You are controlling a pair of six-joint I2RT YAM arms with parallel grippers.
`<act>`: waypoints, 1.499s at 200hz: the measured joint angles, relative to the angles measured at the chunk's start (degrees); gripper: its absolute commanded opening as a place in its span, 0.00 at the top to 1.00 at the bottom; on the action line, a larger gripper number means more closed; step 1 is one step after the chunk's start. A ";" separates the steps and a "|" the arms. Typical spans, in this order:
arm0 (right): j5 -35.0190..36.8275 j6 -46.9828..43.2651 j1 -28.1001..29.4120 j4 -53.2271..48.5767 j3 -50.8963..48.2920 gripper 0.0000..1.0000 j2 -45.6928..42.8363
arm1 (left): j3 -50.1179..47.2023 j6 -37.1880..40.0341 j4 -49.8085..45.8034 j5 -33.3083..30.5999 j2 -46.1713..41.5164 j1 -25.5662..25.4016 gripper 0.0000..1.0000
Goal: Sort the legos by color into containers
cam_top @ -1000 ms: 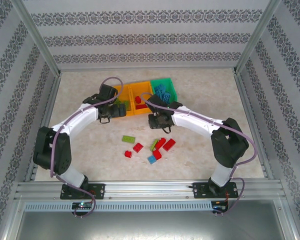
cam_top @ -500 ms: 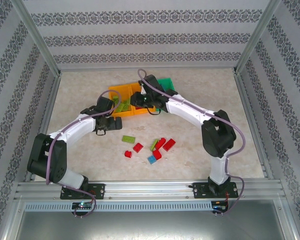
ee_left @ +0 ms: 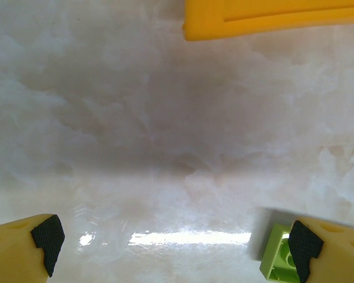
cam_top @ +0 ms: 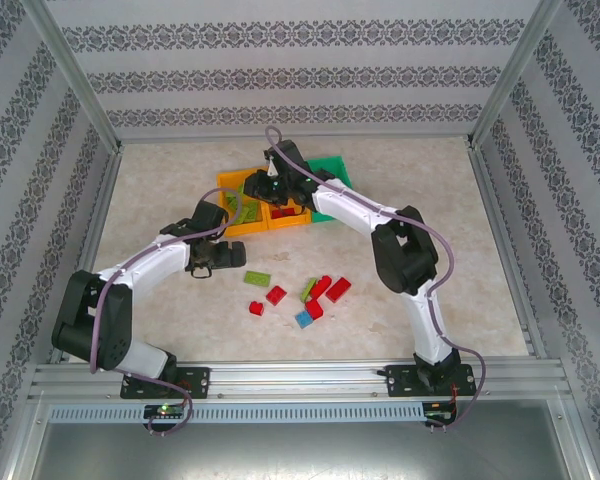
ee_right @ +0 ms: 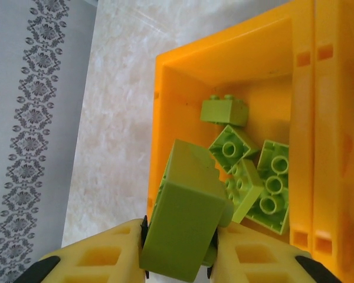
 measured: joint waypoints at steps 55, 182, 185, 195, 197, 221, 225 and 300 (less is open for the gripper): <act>-0.94 1.16 -0.81 0.02 3.23 0.46 3.89 | -2.01 -0.76 1.07 3.17 -0.11 -0.22 0.00; -2.69 0.44 -1.01 0.13 -2.49 0.32 -3.72 | -2.10 -6.05 1.70 4.07 0.96 -13.46 0.00; -2.69 0.42 -1.18 0.13 -2.97 0.32 -4.37 | -2.10 -6.08 1.70 4.02 1.07 -13.62 0.00; -2.62 0.24 -1.46 0.52 -4.94 0.32 -6.60 | -2.10 -6.21 1.68 3.80 1.42 -14.29 0.00; -2.64 0.22 -1.49 0.59 -5.33 0.32 -7.02 | -2.10 -6.21 1.68 3.65 1.49 -14.38 0.00; -2.51 0.04 -3.17 1.84 -9.77 0.32 -10.82 | -1.40 -5.88 1.44 2.78 2.84 -15.82 0.00; -2.51 0.02 -3.52 1.86 -10.34 0.32 -11.17 | -1.20 -5.79 1.46 2.73 3.10 -16.00 0.01; -1.33 -0.42 -7.21 2.43 -20.31 0.31 -15.28 | 4.22 -3.91 1.11 1.44 9.92 -17.22 0.00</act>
